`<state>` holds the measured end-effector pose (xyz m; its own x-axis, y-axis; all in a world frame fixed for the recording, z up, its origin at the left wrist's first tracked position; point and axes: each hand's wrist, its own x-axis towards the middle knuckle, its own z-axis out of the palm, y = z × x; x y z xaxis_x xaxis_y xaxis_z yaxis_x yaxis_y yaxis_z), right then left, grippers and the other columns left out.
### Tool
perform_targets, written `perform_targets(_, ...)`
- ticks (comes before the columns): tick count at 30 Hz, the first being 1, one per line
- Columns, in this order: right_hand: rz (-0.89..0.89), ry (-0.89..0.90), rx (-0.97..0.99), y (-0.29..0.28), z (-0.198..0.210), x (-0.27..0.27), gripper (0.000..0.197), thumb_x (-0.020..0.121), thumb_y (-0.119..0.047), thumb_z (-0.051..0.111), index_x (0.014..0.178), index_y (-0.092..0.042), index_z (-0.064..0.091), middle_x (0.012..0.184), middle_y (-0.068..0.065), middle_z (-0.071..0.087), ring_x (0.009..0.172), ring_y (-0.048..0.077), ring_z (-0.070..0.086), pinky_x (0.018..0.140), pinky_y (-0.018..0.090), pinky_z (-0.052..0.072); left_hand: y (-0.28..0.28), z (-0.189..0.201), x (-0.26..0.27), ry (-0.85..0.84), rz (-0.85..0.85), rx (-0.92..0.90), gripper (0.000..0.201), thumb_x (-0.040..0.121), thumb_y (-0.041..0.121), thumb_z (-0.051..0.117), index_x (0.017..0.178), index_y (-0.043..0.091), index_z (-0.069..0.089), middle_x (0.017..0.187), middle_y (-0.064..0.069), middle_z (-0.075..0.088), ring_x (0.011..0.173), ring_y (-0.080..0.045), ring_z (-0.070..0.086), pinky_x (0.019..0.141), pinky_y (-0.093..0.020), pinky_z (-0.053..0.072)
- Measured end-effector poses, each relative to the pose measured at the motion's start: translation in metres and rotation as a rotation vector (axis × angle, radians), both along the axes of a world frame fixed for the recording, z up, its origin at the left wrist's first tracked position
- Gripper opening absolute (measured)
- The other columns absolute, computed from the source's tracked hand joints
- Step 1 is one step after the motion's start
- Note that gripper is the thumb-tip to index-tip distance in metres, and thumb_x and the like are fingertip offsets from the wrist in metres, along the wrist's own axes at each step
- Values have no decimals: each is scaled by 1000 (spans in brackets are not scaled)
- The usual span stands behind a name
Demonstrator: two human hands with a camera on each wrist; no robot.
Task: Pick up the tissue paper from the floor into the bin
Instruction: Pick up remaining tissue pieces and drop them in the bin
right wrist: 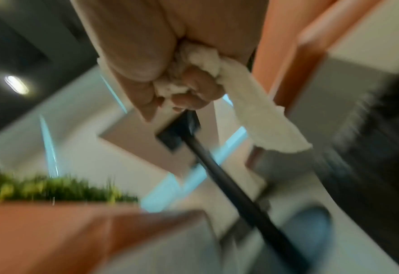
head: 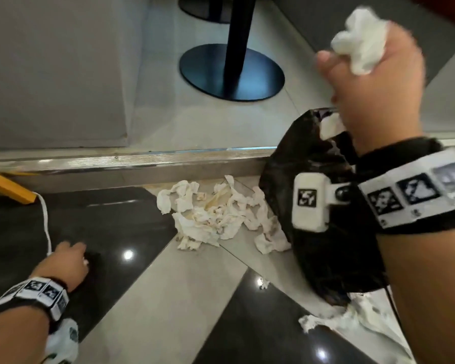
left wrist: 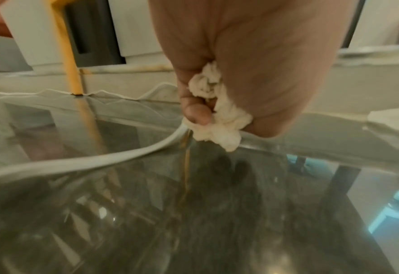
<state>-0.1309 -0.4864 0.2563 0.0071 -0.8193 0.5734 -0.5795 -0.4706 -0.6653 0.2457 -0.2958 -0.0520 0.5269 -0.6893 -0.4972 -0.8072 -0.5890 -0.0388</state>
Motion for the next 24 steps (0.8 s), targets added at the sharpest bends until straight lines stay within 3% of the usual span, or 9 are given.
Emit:
perform_targets(2, -87, -33, -62, -16, 32, -42, 23, 71, -44, 62, 82, -30, 47, 88, -11, 58, 74, 1, 55, 74, 19, 50, -1, 20, -5, 16, 39, -77, 26, 82, 19, 55, 107, 11, 55, 107, -17, 48, 103, -40, 56, 92, -44, 46)
perform_targets(4, -222, -5, 31, -40, 41, -85, 36, 63, -54, 59, 86, -27, 51, 85, -9, 57, 70, 5, 55, 78, 30, 54, -7, 45, -18, 52, 62, -152, 15, 79, 18, 60, 91, 11, 56, 100, -19, 49, 94, -41, 57, 88, -44, 47)
perform_targets(8, -355, 433, 533, -53, 14, -141, 70, 66, -53, 64, 126, -19, 49, 127, 15, 54, 109, 33, 56, 91, 43, 46, -41, 113, -62, 66, 15, -336, 31, 80, 29, 68, 101, 8, 58, 108, -22, 51, 99, -42, 56, 89, -44, 45)
perform_targets(11, -234, 543, 777, -43, -3, -160, 75, 72, -55, 68, 132, -16, 47, 133, 15, 54, 117, 34, 53, 97, 42, 43, -79, 173, -108, 100, -61, -514, 42, 80, 41, 68, 107, 10, 57, 116, -22, 57, 104, -39, 56, 87, -42, 44)
perform_targets(15, -222, 422, 637, -33, 20, -178, 71, 78, -50, 65, 138, -18, 43, 141, 8, 48, 126, 29, 47, 104, 41, 37, -143, 247, -199, 382, -52, -622, 47, 87, 50, 55, 115, 13, 51, 109, -9, 52, 91, -28, 55, 80, -38, 46)
perform_targets(18, -175, 104, 419, -24, 47, -185, 56, 76, -46, 66, 125, -23, 56, 123, 1, 60, 103, 17, 56, 88, 32, 45, -195, 281, -291, 820, -32, -718, 30, 90, 46, 51, 83, 17, 49, 79, 0, 44, 67, -15, 43, 59, -30, 45)
perform_targets(20, -157, -19, 309, -18, 61, -188, 48, 74, -43, 67, 117, -23, 61, 113, -1, 64, 93, 12, 56, 80, 26, 44, -212, 296, -351, 886, -144, -717, 38, 89, 50, 50, 83, 12, 51, 70, -2, 47, 55, -16, 45, 54, -29, 41)
perform_targets(22, -132, -86, 221, -12, 71, -188, 43, 73, -41, 66, 112, -23, 63, 108, -3, 64, 88, 9, 56, 74, 24, 44, -221, 295, -397, 831, -298, -642, 53, 86, 61, 44, 97, 10, 54, 75, -4, 57, 61, -17, 56, 62, -30, 46)
perform_targets(24, -87, -121, 184, -9, 75, -187, 38, 76, -38, 66, 110, -22, 63, 101, -7, 63, 84, 4, 55, 71, 19, 43, -226, 286, -429, 808, -388, -562, 63, 78, 74, 40, 102, 17, 52, 101, -6, 60, 87, -19, 59, 76, -33, 49)
